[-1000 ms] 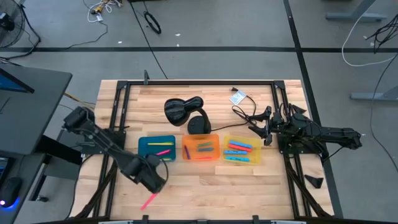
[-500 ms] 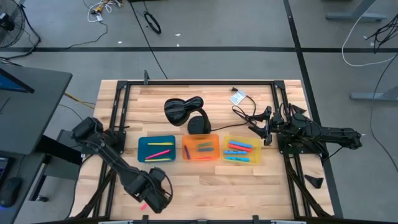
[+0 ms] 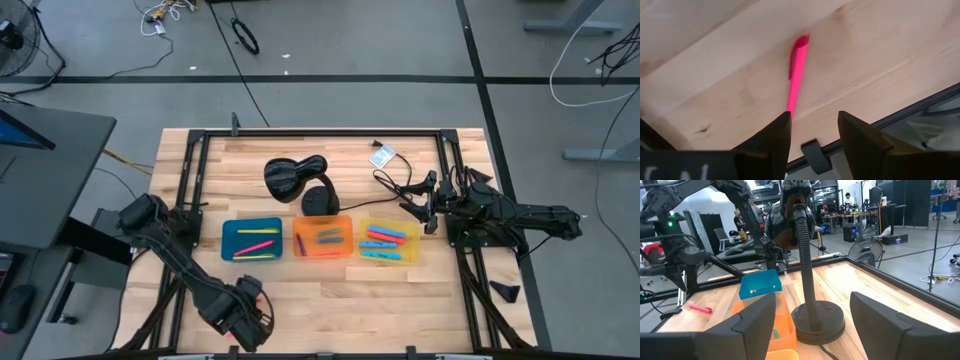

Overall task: Pick & Place Markers
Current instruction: Put the pink pen into the blue bin

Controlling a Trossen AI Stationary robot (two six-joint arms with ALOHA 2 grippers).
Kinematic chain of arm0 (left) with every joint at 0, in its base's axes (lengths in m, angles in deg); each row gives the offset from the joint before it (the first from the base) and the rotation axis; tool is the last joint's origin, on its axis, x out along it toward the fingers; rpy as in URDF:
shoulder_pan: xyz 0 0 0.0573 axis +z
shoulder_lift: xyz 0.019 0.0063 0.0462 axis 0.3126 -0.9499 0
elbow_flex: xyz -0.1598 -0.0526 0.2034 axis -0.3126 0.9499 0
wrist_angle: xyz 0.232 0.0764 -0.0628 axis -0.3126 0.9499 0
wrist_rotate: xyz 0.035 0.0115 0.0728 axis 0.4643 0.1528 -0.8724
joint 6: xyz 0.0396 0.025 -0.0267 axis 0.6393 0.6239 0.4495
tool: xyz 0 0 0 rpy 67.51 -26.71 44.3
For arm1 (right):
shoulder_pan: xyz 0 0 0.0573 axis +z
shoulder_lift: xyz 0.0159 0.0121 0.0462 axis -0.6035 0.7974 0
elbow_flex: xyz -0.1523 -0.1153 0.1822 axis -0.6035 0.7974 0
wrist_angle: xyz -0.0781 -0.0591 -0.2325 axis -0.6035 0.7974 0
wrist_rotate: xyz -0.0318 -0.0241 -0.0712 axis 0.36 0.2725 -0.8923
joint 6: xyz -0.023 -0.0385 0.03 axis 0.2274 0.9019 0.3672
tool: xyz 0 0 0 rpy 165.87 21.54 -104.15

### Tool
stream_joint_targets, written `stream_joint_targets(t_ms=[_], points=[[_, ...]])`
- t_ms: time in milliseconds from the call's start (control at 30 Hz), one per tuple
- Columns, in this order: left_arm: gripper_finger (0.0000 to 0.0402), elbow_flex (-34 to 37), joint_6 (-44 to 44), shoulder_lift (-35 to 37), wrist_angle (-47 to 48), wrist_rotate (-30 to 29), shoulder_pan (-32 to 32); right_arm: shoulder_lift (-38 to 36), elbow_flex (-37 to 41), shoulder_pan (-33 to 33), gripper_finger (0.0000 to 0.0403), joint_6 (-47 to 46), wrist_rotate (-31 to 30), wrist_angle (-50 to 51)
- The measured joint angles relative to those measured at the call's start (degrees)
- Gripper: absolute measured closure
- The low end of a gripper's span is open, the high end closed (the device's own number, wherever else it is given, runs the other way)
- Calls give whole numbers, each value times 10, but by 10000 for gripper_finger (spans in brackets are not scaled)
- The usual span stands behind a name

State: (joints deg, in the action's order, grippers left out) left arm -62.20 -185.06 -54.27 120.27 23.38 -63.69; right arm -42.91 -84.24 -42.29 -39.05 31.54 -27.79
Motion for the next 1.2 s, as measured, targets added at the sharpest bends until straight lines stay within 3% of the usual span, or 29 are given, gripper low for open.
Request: stream_joint_targets(t_ms=[1200], points=[[232, 5, 3, -133, -41, -26, -43, 0, 0, 0, 144, 0, 0, 0]])
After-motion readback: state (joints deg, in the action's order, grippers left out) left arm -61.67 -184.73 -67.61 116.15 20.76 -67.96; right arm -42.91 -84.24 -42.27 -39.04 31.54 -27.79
